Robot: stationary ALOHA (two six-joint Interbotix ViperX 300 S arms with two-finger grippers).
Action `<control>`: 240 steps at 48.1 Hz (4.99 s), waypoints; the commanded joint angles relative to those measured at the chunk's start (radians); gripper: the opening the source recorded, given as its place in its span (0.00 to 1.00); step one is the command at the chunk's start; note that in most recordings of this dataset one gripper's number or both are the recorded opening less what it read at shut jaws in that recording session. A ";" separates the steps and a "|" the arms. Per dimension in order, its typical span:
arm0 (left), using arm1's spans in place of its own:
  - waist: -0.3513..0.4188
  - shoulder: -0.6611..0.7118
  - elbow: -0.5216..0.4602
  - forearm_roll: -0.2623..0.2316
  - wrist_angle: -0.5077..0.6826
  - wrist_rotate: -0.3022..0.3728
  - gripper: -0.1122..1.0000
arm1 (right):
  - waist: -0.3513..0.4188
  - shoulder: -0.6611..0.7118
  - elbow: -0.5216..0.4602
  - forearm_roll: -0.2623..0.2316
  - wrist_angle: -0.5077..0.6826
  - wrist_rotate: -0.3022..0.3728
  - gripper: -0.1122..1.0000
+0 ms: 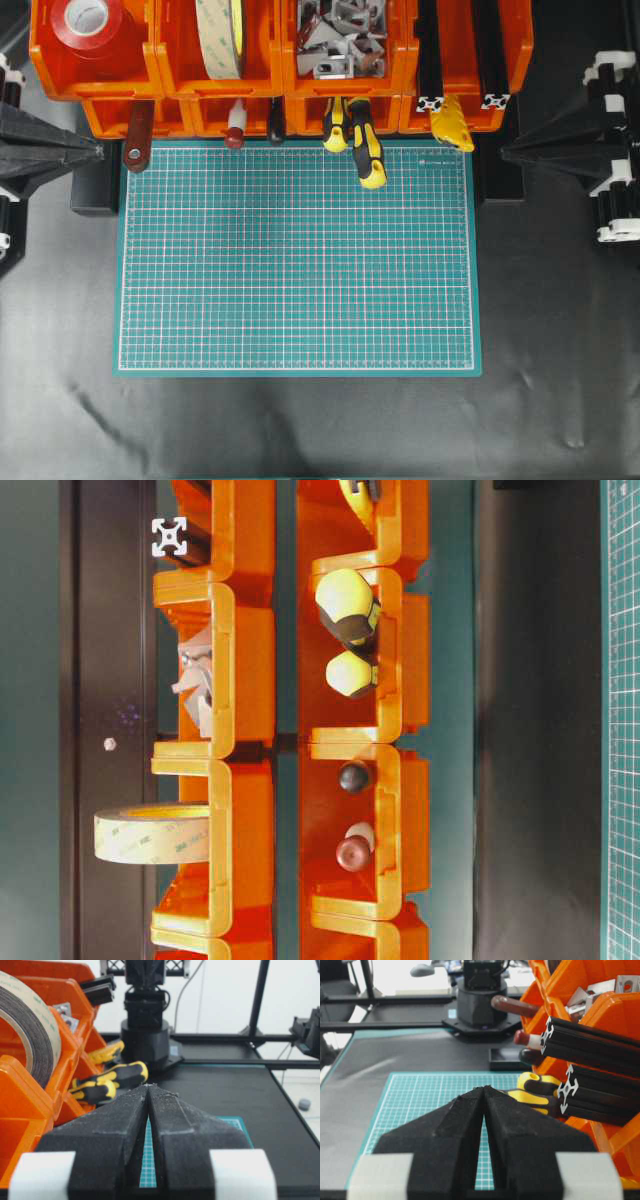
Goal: Pick cutter from container rack with right arm.
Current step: 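Move the right gripper toward the yellow cutter in the right rack bin, then lower the open right gripper around the yellow cutter and close it, then lift the yellow cutter out of the bin and pull it toward the mat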
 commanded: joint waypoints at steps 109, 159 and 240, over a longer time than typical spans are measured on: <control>-0.089 -0.037 -0.262 0.034 0.469 -0.100 0.10 | 0.575 0.577 -0.396 -1.000 1.327 0.838 0.72; -0.091 -0.051 -0.235 0.034 0.486 -0.100 0.10 | 0.457 0.729 -0.379 -1.180 1.315 0.999 0.74; -0.089 -0.061 -0.227 0.034 0.477 -0.104 0.10 | 0.604 0.726 -0.514 -1.140 1.457 0.999 0.35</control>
